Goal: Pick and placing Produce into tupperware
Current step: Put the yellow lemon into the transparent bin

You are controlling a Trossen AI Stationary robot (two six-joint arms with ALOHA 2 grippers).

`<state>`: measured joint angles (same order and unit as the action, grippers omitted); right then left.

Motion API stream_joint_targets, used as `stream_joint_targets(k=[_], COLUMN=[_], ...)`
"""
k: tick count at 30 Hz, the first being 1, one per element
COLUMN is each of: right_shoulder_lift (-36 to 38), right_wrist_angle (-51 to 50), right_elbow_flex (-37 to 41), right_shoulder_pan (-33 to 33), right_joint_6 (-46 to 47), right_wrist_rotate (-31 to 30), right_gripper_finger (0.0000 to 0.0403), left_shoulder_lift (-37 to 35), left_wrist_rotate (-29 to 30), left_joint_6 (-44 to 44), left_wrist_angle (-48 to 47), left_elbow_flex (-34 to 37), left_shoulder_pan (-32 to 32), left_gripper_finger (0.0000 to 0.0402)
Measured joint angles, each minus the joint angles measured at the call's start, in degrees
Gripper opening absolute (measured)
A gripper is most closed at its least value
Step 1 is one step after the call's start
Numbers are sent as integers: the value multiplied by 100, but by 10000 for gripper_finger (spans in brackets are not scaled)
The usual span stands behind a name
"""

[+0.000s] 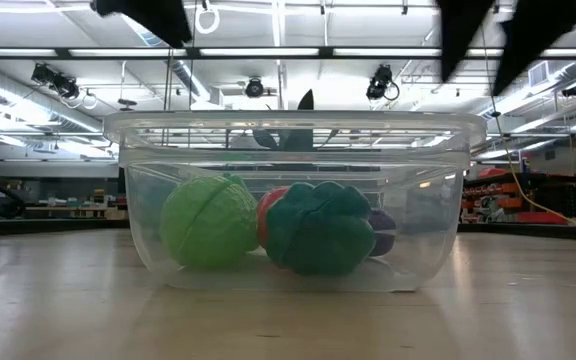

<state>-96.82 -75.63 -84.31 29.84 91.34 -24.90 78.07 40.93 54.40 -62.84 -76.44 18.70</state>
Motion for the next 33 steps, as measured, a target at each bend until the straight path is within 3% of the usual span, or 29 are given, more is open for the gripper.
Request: stream_joint_targets(k=[7, 13, 24, 33], right_shoulder_lift=[2, 2, 2, 2], right_wrist_angle=[-867, -931, -1248, -1316], right_elbow_flex=[0, 0, 0, 0], right_shoulder_pan=[1157, 1865, 2546, 2752], right_joint_6=[1590, 2185, 2982, 3360], right_wrist_rotate=[119, 119, 108, 104], right_gripper_finger=[309, 309, 309, 309], left_shoulder_lift=[716, 1405, 2430, 2585], left_wrist_rotate=[-706, -1552, -1573, -1513], left_joint_6=[-1214, -2056, -3020, -3459], left_wrist_angle=[1235, 2201, 2493, 2640], left_elbow_flex=[1, 0, 0, 2], left_shoulder_pan=[-866, -1372, -1872, -2216], left_gripper_finger=[126, 139, 247, 317])
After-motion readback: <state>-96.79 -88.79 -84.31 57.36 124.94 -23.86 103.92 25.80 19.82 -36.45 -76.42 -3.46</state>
